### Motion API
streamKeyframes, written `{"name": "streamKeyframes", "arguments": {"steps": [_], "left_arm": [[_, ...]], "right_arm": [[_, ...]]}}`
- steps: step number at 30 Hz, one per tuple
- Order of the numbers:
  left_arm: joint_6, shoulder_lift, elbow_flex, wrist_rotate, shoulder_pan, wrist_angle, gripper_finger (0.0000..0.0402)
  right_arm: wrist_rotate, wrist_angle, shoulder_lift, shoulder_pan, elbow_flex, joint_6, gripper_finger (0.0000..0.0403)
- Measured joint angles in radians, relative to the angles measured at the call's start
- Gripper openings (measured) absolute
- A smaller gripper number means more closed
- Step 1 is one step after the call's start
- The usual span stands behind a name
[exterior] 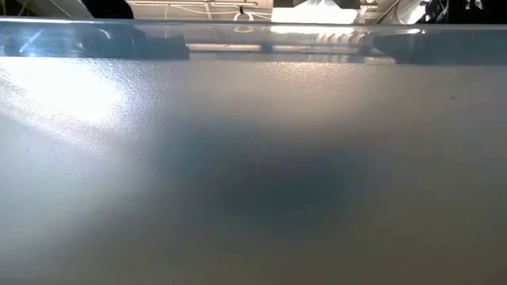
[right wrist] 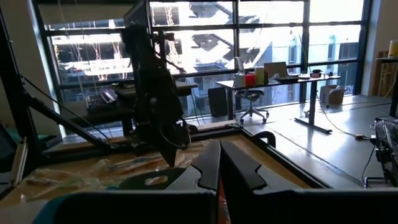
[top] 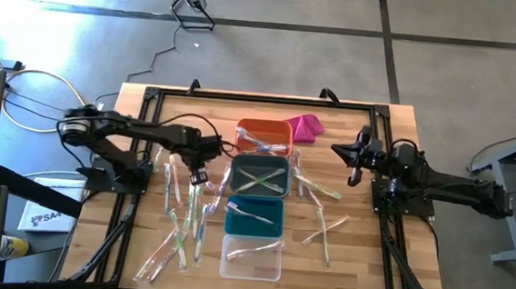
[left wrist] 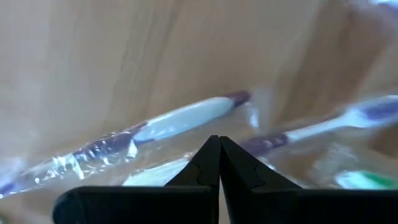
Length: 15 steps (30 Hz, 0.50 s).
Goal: Pick & Place Toothbrushes
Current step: Put the purple toothbrush into the blue bin
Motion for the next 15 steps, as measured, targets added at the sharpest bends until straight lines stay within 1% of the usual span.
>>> {"name": "streamKeyframes", "arguments": {"steps": [4,9,15], "left_arm": [[-0.001,0.043,0.000,-0.058,0.000,0.018,0.0001],[0.018,0.047,0.000,-0.078,0.008,0.070,0.0001],[0.055,0.059,0.000,-0.095,0.077,0.132,0.0001]], "right_arm": [[0.001,0.004,0.021,0.000,-0.010,-0.038,0.0004],[0.001,0.038,0.023,0.000,-0.010,-0.033,0.0004],[0.001,0.072,0.023,0.000,-0.011,-0.022,0.0004]]}}
